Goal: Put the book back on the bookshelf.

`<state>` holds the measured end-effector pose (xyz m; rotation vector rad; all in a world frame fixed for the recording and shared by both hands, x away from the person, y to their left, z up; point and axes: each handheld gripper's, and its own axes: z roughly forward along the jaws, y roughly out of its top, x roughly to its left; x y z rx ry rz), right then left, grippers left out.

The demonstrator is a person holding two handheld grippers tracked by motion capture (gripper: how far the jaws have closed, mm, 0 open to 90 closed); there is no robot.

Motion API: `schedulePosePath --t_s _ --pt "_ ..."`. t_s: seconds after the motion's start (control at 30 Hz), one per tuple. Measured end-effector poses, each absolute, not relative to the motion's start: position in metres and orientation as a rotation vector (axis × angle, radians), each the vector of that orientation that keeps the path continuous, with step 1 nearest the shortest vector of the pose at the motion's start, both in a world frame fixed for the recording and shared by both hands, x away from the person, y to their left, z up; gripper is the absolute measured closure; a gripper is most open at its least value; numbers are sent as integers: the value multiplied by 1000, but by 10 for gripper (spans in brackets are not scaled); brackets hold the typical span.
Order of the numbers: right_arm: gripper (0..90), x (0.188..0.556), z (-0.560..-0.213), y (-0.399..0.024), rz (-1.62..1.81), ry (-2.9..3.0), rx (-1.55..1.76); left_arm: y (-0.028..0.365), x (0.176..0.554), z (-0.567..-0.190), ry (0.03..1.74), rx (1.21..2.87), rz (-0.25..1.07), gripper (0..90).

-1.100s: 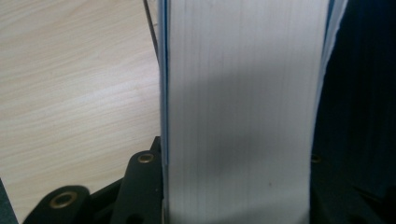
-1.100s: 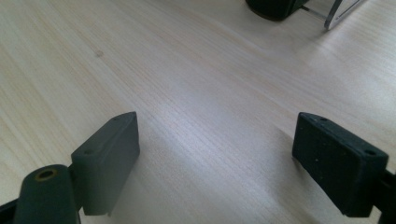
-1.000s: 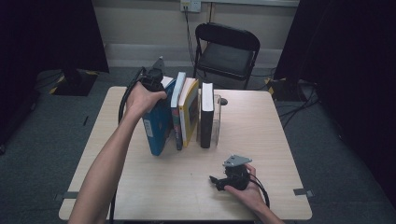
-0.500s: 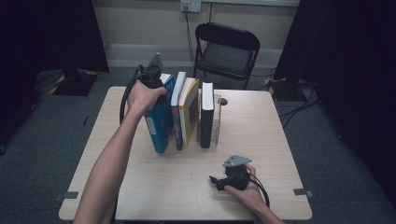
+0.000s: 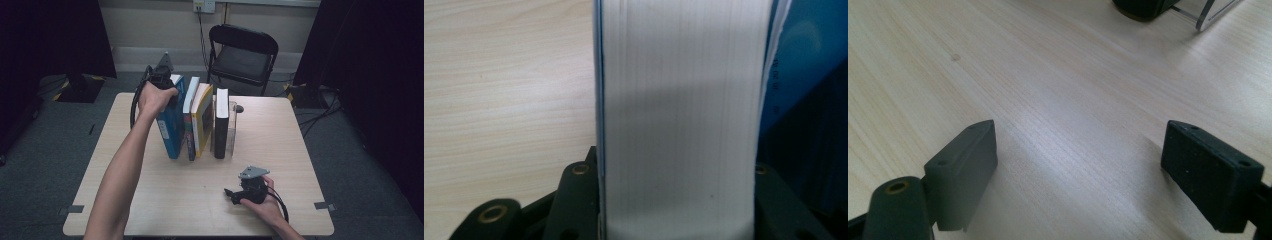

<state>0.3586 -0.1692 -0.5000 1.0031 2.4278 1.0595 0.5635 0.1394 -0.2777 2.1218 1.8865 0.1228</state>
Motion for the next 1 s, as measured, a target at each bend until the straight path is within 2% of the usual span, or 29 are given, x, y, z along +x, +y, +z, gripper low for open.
schedulePosePath --t_s 0.6,0.9,1.0 --pt "146 358 -500 -169 1062 2432 996 135 560 -281 2001 2066 184 610" --pt "147 357 -500 -169 1061 2435 996 138 556 -270 1949 2050 217 587" --pt "147 356 -500 -169 1062 2436 996 139 552 -264 1924 2046 218 547"
